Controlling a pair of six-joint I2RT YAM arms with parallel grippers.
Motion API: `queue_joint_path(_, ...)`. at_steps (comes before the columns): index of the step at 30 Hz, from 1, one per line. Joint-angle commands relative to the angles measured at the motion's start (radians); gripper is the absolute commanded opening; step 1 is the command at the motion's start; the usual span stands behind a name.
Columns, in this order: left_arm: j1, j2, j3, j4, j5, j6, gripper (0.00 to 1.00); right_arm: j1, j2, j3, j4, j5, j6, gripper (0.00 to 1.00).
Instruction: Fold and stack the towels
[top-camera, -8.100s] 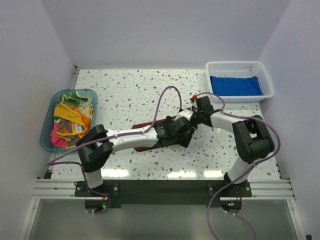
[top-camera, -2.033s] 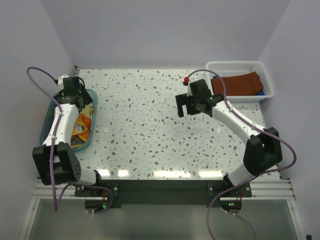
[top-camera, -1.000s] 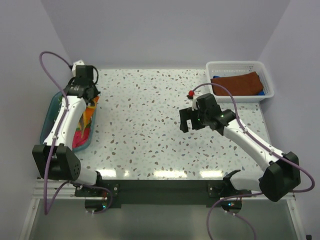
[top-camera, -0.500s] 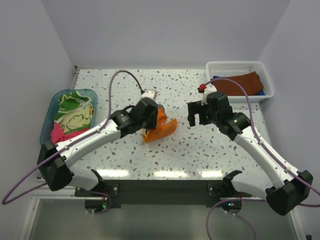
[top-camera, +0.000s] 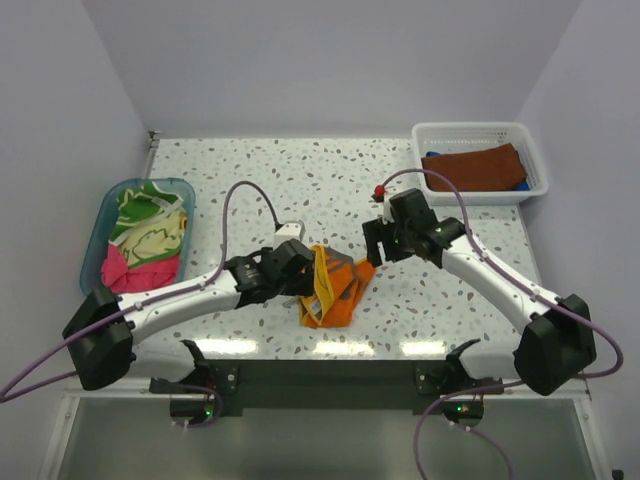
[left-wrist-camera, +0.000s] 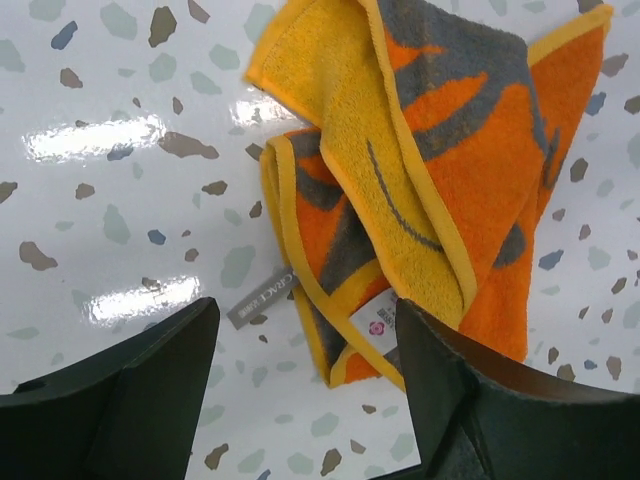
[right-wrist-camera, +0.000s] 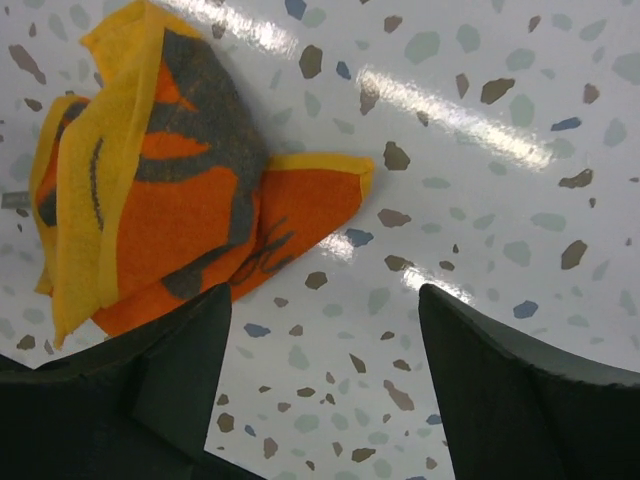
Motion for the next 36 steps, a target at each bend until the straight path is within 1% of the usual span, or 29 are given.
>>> queue_joint_path(1, 0.035, 0.050, -0.010, 0.138, 0.018, -0.003, 0.75, -0.001, 0.053, -0.030, 0.065, -0.094, 0.009, 0.76)
queue_joint_path(3, 0.044, 0.075, -0.004, 0.185, 0.041, 0.007, 0.75, -0.001, 0.098, -0.055, 0.090, -0.126, 0.032, 0.72)
queue_joint_path(4, 0.054, 0.097, -0.003, 0.198, 0.047, 0.007, 0.75, -0.001, 0.110, -0.067, 0.116, -0.139, 0.035, 0.67)
queue_joint_path(5, 0.064, 0.109, 0.003, 0.207, 0.064, 0.005, 0.75, -0.001, 0.124, -0.073, 0.136, -0.151, 0.041, 0.65)
queue_joint_path(6, 0.092, 0.120, 0.008, 0.227, 0.070, 0.007, 0.74, -0.001, 0.145, -0.082, 0.156, -0.154, 0.052, 0.63)
queue_joint_path(7, 0.109, 0.141, 0.011, 0.234, 0.076, 0.007, 0.73, -0.001, 0.159, -0.088, 0.189, -0.154, 0.057, 0.58)
queue_joint_path(9, 0.155, 0.163, 0.030, 0.254, 0.088, 0.025, 0.72, 0.001, 0.184, -0.090, 0.211, -0.149, 0.069, 0.55)
queue_joint_path(11, 0.175, 0.192, 0.060, 0.259, 0.078, 0.051, 0.71, -0.001, 0.213, -0.098, 0.255, -0.140, 0.078, 0.46)
queue_joint_path(13, 0.195, 0.229, 0.092, 0.258, 0.076, 0.074, 0.66, -0.001, 0.234, -0.101, 0.291, -0.137, 0.086, 0.37)
queue_joint_path(14, 0.198, 0.242, 0.126, 0.254, 0.065, 0.095, 0.64, -0.001, 0.260, -0.093, 0.292, -0.133, 0.087, 0.35)
queue_joint_path(15, 0.201, 0.255, 0.143, 0.254, 0.058, 0.108, 0.58, -0.001, 0.271, -0.091, 0.295, -0.129, 0.089, 0.34)
queue_joint_path(16, 0.201, 0.282, 0.175, 0.251, 0.036, 0.128, 0.56, -0.001, 0.280, -0.091, 0.307, -0.125, 0.087, 0.32)
queue_joint_path(17, 0.201, 0.298, 0.190, 0.244, 0.026, 0.137, 0.54, -0.001, 0.296, -0.093, 0.315, -0.123, 0.089, 0.31)
queue_joint_path(22, 0.212, 0.413, 0.281, 0.198, -0.025, 0.185, 0.54, -0.001, 0.329, -0.104, 0.340, -0.120, 0.098, 0.27)
queue_joint_path(30, 0.210, 0.551, 0.318, 0.195, -0.037, 0.215, 0.45, -0.001, 0.333, -0.114, 0.349, -0.113, 0.103, 0.25)
queue_joint_path(35, 0.201, 0.618, 0.323, 0.181, -0.079, 0.223, 0.42, 0.000, 0.339, -0.122, 0.331, -0.105, 0.103, 0.25)
queue_joint_path(36, 0.196, 0.627, 0.324, 0.172, -0.096, 0.223, 0.41, -0.002, 0.340, -0.122, 0.311, -0.071, 0.104, 0.25)
